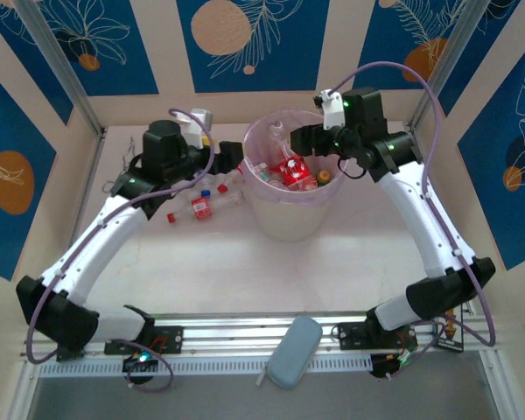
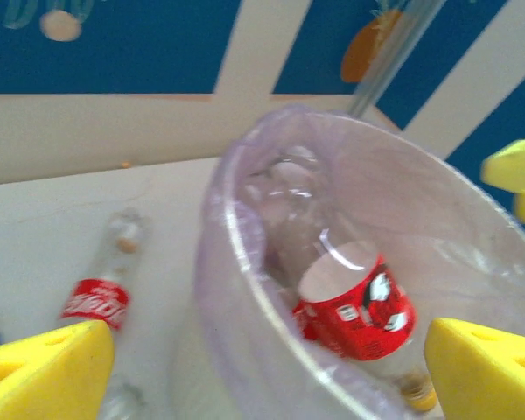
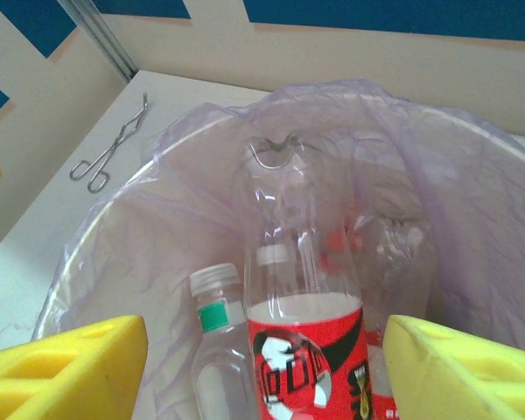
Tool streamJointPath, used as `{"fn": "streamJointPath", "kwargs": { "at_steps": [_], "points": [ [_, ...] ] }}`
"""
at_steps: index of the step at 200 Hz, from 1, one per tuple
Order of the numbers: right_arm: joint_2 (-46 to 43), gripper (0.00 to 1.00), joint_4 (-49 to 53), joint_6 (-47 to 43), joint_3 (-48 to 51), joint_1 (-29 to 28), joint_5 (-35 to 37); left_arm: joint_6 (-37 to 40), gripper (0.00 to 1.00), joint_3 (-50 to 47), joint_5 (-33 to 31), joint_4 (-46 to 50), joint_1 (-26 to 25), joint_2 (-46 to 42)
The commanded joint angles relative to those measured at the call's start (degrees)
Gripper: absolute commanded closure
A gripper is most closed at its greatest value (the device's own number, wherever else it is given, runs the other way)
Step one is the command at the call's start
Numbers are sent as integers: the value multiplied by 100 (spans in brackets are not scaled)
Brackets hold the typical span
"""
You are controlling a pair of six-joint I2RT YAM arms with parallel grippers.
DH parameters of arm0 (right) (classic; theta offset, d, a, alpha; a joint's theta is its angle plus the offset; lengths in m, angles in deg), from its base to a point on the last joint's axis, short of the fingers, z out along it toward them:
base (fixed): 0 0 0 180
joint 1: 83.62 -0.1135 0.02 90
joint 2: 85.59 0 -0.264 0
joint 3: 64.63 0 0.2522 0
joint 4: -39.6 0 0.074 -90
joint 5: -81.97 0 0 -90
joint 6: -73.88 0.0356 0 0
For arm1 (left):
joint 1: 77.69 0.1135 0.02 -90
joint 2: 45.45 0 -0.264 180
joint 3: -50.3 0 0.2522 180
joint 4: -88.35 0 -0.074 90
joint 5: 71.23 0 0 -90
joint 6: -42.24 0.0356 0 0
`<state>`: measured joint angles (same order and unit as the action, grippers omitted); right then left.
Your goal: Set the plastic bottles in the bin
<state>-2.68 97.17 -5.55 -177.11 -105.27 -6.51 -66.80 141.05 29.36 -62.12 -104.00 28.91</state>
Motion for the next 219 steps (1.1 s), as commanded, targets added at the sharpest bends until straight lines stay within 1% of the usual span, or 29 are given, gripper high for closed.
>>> {"fn": "streamJointPath", "kwargs": {
  "at_steps": [1, 12, 31, 56, 70, 90, 102, 112, 130, 149, 178, 219],
  "points": [
    [-427, 28, 9, 124, 241, 98, -53, 406, 8, 131, -492, 836, 420, -275],
    [-604, 27, 5, 162, 396, 145, -83, 507, 8, 8, -572, 943, 666, -304],
    [-934, 27, -77, 293, 758, 234, -123, 688, 8, -354, -651, 810, 1037, -230],
    [-1357, 27, -174, 477, 1252, 365, -156, 1073, 8, -536, -738, 820, 1288, 221],
    [-1557, 26, -165, 556, 1436, 436, -186, 1382, 7, -434, -785, 1024, 1336, 650],
    [-1826, 26, -89, 631, 1684, 538, -178, 1654, 3, -199, -986, 1394, 1354, 1311],
    [-2016, 26, -53, 704, 1874, 605, -177, 1782, 0, -145, -1046, 1431, 1363, 1605],
    [-2192, 26, -23, 802, 2087, 675, -178, 1829, 0, -110, -1059, 1404, 1378, 1869],
    [-2521, 26, -63, 978, 2527, 792, -259, 1891, 0, 26, -915, 1365, 1414, 2346],
    [-2744, 26, 8, 1060, 2818, 940, -325, 1922, 0, 235, -680, 1555, 1419, 2756],
    [-2951, 26, 196, 1052, 2974, 1096, -318, 1941, 0, 111, -456, 1604, 1416, 2921],
    [-2948, 26, 190, 998, 3044, 1238, -441, 1840, 0, -413, -287, 1631, 1409, 2789]
  ]
}}
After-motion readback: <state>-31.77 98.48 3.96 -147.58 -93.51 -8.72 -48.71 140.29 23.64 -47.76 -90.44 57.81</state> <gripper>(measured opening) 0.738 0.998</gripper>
